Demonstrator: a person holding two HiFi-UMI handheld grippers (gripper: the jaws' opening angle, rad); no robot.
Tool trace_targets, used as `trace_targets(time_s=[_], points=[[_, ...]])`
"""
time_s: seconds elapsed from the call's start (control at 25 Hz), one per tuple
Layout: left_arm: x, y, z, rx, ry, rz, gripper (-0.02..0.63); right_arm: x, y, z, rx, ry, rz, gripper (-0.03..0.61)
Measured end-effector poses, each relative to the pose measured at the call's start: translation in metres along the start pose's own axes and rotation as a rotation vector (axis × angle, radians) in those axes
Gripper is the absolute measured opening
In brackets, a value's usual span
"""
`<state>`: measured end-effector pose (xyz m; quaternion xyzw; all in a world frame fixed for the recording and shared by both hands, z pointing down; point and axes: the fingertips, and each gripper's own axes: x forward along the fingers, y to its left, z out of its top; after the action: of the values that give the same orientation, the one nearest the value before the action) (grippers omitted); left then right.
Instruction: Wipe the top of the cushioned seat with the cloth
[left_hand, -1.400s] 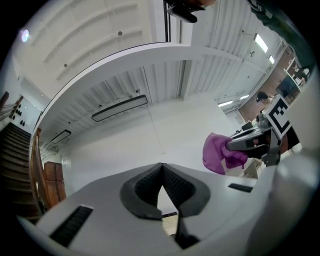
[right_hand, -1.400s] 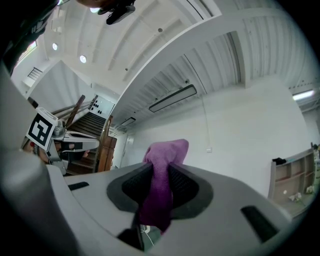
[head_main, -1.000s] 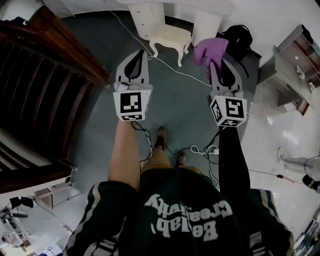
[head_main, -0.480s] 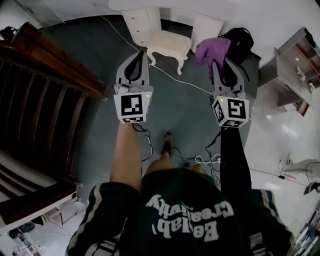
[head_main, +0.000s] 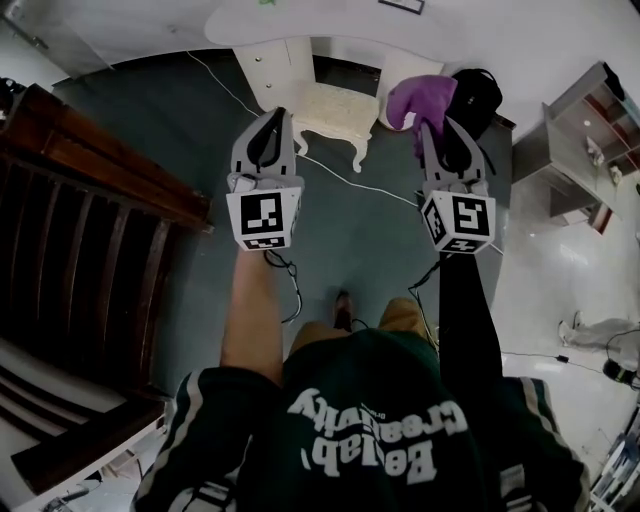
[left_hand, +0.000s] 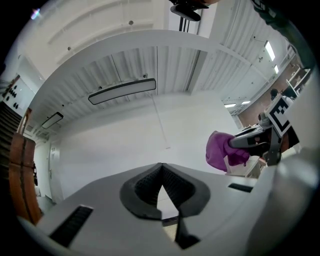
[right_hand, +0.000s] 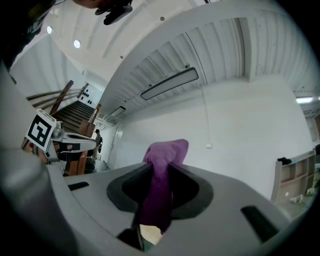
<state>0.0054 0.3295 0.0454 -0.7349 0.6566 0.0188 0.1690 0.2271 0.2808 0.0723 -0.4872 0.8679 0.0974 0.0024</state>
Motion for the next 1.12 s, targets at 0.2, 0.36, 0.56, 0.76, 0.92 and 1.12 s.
trace_targets(time_s=[0.2, 0.36, 0.56, 0.76, 0.92, 1.12], points=[[0.021, 0.013, -0.007, 0.005, 0.004, 0.0, 0.014, 0.025, -0.003, 0.003, 0.006, -0.013, 0.002, 0.112], [0.042, 0.017, -0.017, -0.004, 0.017, -0.008, 0.014, 0.046, -0.016, 0.002, 0.009, -0.02, -0.006, 0.112], [0.076, 0.024, -0.034, -0.006, 0.023, -0.001, 0.014, 0.08, -0.028, -0.008, 0.005, -0.026, 0.004, 0.112], [0.123, 0.033, -0.056, 0.005, 0.031, -0.004, 0.014, 0.132, -0.044, -0.027, 0.024, -0.027, 0.015, 0.112], [0.17, 0.045, -0.075, 0.016, 0.042, 0.001, 0.014, 0.185, -0.057, -0.045, 0.04, -0.02, 0.038, 0.112], [0.236, 0.062, -0.093, 0.03, 0.056, 0.011, 0.014, 0.261, -0.078, -0.059, 0.068, -0.007, 0.072, 0.112]])
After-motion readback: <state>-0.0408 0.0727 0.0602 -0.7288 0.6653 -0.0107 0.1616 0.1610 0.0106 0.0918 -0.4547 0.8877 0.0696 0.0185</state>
